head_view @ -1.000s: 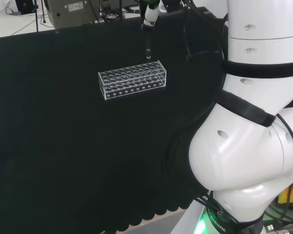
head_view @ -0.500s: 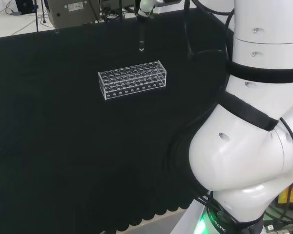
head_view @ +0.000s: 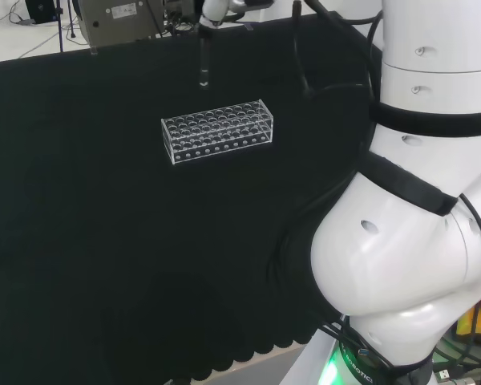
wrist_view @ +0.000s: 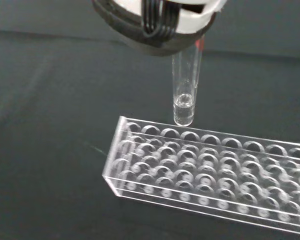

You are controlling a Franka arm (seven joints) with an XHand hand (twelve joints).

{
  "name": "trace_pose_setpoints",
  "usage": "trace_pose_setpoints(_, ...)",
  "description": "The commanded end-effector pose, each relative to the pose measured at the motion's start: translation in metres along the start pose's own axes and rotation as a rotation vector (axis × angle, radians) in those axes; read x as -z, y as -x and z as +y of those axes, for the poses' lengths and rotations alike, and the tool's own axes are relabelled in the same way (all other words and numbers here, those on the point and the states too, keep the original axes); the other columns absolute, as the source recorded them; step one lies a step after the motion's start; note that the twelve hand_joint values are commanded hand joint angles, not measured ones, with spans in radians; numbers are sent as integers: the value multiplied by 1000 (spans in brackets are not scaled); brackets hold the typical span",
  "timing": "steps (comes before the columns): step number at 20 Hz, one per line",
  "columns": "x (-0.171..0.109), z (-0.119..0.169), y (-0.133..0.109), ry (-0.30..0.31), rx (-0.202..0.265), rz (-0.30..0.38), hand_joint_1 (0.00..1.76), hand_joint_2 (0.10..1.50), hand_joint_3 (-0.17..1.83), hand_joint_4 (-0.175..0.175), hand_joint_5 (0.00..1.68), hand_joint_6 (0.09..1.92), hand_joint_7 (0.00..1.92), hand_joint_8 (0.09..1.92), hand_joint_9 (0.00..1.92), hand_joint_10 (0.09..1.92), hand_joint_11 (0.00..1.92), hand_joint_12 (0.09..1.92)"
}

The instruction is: Shake the test tube.

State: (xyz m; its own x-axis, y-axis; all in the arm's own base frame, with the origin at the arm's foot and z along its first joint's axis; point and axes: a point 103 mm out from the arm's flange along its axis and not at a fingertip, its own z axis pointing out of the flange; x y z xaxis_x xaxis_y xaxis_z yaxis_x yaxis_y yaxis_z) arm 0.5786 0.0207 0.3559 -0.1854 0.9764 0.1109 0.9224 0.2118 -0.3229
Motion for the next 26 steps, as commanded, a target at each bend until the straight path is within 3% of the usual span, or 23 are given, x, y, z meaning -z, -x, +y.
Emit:
trace_pose_setpoints(1,2,7,-22,10,41,6,1419,968,-1,-175,1319,190,1347,766,1366,179,800,1181)
trace_pose_setpoints(4,2,4,-17,5,26,1,1419,968,0,-175,1319,189,1347,766,1366,179,801,1181)
trace_pose_setpoints(8,-1,-4,7,-14,-25,-27,1419,968,0,-175,1319,189,1347,766,1366,179,802,1181)
trace_pose_setpoints(21,-15,-50,128,-89,-325,-84,1419,968,0,-175,1319,189,1347,766,1366,179,804,1180)
trace_pose_setpoints(23,-13,-53,139,-87,-349,-83,1419,968,0,-175,1319,189,1347,766,1366,179,804,1180)
trace_pose_setpoints(26,-11,-53,140,-79,-347,-73,1419,968,0,-175,1319,189,1347,766,1366,179,804,1180)
